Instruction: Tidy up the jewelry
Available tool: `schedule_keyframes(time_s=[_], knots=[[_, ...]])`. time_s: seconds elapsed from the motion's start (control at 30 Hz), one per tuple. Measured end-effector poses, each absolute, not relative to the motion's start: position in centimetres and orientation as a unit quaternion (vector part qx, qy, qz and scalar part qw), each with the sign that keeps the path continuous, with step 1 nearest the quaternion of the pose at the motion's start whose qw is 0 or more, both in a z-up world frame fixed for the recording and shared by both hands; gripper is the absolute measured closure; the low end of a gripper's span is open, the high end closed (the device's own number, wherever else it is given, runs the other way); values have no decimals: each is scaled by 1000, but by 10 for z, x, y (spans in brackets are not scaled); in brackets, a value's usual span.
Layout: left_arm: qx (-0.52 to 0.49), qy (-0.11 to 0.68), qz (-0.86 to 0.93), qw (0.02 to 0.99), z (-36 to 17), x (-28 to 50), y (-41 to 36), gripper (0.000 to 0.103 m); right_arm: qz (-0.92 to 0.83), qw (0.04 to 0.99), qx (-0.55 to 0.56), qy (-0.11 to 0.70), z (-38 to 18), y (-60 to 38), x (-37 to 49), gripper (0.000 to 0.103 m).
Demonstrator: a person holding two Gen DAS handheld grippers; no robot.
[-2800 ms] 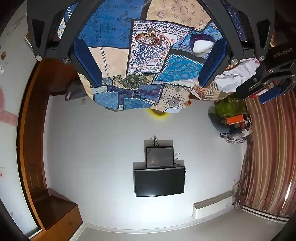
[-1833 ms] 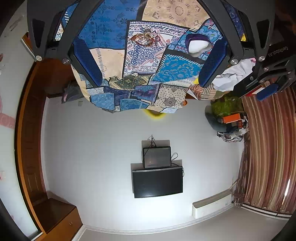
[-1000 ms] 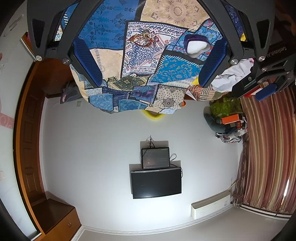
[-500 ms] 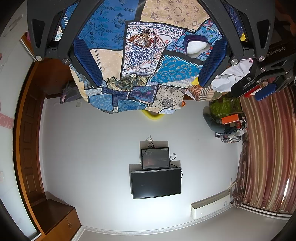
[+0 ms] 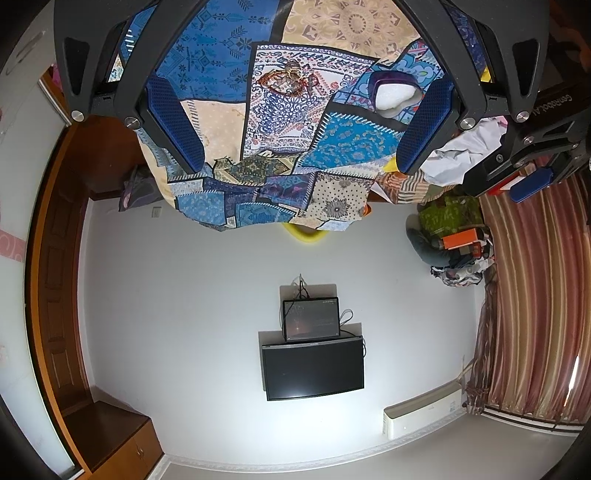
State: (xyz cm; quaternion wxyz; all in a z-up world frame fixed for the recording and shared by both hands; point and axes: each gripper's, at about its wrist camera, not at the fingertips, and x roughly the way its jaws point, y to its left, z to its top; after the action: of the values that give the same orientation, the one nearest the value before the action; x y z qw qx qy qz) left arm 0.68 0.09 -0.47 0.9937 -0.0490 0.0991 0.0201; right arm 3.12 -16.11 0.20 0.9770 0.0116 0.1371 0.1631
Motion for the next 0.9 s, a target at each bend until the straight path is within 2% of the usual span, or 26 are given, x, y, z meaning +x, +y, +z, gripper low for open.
schedule_keyframes(time_s=[0.4,0.9], knots=[[-45,142,20,989,-19,41,-1,0,148,974,3,170,-17,-172,58,0],[-15,315,-19,949,-105,133,-35,0,88,955,-17,284,-75,-214,113,0]])
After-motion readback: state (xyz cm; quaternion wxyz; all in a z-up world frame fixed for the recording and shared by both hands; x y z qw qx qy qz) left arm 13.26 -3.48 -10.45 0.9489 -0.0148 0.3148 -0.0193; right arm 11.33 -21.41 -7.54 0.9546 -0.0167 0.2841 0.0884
